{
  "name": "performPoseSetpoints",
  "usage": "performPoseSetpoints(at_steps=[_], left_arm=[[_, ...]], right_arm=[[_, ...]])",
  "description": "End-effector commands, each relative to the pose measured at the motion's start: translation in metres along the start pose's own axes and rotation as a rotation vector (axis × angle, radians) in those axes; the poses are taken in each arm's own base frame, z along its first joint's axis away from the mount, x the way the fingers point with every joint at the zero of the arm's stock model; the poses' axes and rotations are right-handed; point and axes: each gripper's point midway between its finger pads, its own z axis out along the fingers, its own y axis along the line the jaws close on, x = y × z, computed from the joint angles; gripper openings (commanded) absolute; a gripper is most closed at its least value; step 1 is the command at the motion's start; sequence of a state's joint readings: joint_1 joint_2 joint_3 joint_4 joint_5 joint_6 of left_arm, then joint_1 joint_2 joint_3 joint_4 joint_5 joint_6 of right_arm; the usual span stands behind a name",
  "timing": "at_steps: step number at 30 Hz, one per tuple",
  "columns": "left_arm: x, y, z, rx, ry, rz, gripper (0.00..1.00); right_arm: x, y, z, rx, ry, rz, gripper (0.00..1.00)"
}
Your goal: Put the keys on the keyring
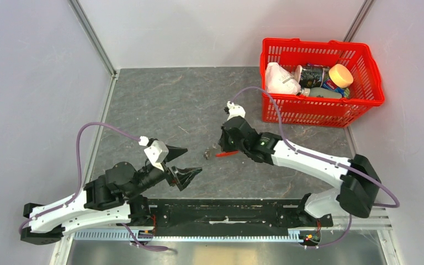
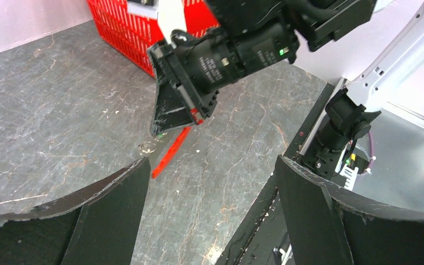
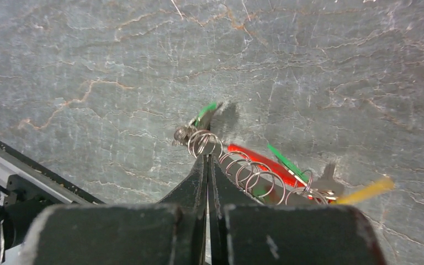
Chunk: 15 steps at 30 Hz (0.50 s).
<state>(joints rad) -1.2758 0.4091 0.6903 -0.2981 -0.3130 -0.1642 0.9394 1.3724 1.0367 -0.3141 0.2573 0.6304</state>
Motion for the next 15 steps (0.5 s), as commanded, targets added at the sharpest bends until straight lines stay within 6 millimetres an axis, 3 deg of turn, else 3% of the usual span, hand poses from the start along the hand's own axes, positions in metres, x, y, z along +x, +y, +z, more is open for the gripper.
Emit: performPoseSetpoints(at_steps=[1,10,15], left_arm=[[-0.020,-0.002,-0.004,0.003,-0.053,-0.057,0.90],[-0.020,0.001,-0.010,-0.009,-0.051,-0.073,0.89],[-0.017,0.005,-0.014,-0.025,-0.055,-0.089,0.89]], right_arm=[[-0.026,0.023,0.015,-0.042,-0.061,0.074,0.00],[-0.005,0.006,0.073,0.059,0.006,0.123,0.00],[0.003,-0.018,0.100,0.131,0.033,0.155,0.00]])
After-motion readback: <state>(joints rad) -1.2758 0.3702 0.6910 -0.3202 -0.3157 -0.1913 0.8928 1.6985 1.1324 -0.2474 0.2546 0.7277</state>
